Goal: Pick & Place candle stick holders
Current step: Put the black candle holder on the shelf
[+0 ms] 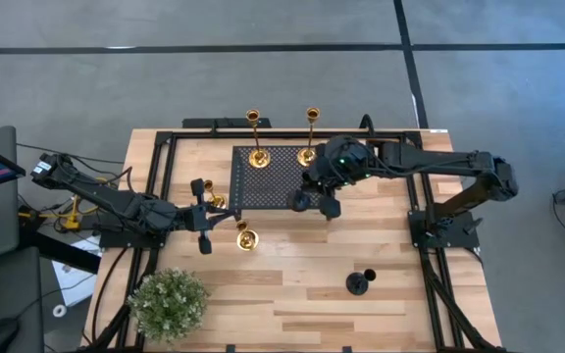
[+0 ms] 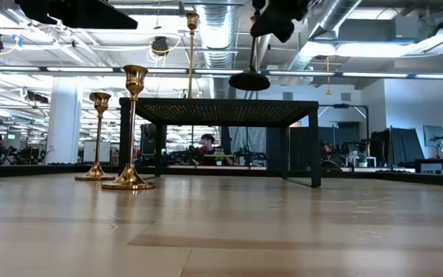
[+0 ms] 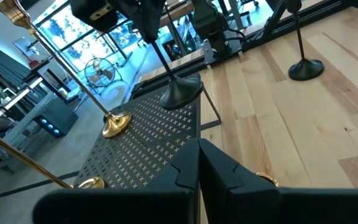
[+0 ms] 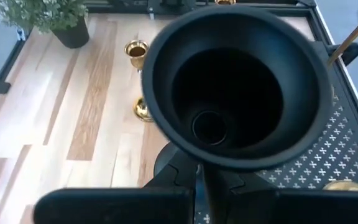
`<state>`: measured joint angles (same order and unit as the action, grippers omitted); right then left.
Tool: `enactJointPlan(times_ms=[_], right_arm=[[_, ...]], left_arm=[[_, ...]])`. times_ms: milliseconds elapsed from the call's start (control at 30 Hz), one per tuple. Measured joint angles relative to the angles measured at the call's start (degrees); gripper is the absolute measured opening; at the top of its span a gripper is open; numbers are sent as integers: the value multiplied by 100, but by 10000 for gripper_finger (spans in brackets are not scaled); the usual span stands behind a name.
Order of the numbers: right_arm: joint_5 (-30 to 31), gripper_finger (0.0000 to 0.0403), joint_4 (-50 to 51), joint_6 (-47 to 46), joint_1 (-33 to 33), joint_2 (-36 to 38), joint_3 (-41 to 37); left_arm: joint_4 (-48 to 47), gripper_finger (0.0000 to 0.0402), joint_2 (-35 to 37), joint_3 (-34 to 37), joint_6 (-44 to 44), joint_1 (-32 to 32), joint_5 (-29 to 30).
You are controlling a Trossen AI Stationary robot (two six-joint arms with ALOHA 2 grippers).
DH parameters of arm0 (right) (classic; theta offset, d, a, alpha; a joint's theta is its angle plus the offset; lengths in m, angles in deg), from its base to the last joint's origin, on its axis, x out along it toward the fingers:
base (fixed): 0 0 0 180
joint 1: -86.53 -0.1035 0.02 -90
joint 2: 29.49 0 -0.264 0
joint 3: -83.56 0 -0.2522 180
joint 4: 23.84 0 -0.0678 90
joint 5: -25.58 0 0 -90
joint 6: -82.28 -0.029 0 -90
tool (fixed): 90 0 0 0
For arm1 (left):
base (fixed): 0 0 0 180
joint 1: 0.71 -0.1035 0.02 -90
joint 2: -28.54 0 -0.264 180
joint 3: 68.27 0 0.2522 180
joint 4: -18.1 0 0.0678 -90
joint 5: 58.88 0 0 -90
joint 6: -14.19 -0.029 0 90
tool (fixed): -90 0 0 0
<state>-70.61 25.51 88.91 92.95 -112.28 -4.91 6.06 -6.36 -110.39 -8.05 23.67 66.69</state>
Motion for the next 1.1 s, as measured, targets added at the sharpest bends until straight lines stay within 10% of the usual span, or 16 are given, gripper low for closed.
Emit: enactJointPlan(times_ms=[1100], right_arm=[[-441, 0, -766, 444, 472, -563, 141]], left_arm=[[1, 6, -4, 0, 17, -1, 0]])
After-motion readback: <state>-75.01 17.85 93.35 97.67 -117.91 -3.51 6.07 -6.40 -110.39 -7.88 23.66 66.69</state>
